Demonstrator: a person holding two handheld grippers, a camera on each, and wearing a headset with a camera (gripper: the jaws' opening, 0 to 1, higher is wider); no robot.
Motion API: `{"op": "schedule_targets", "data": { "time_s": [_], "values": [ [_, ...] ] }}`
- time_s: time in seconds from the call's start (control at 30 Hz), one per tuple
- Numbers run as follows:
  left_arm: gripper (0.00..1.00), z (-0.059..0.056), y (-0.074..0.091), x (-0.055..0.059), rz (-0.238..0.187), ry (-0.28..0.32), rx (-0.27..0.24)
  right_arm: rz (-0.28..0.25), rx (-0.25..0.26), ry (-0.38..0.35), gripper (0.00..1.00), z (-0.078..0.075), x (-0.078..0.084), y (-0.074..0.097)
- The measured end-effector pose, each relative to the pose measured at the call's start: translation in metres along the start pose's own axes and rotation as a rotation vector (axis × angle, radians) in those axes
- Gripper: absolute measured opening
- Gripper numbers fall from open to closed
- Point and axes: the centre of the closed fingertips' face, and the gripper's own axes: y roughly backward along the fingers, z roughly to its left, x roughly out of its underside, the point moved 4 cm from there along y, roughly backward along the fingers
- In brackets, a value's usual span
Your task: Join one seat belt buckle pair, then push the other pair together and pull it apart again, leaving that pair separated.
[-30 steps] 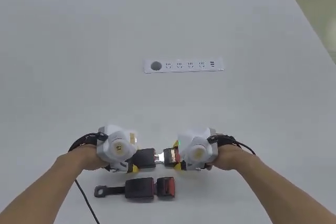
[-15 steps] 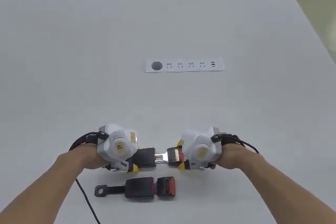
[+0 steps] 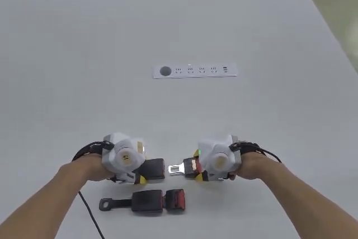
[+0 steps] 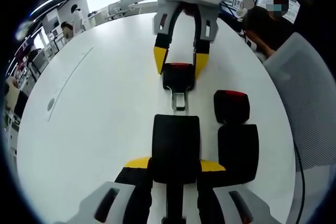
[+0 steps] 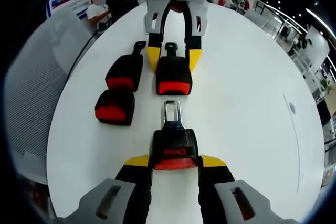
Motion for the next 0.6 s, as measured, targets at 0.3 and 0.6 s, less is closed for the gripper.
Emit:
{"op": "schedule_targets", "data": {
  "time_s": [0.3, 0.6],
  "values": [
    [0.33, -0.001, 0.002, -0.002, 0.005, -0.011, 0.002, 0.018, 0.002, -0.005, 0.30, 0.002, 0.010, 0.007],
    [0.33, 0.000, 0.000, -0.001, 0.007, -0.016, 0.004, 0.033, 0.004, -0.011, 0.30, -0.002, 0.019, 0.013]
  ]
}}
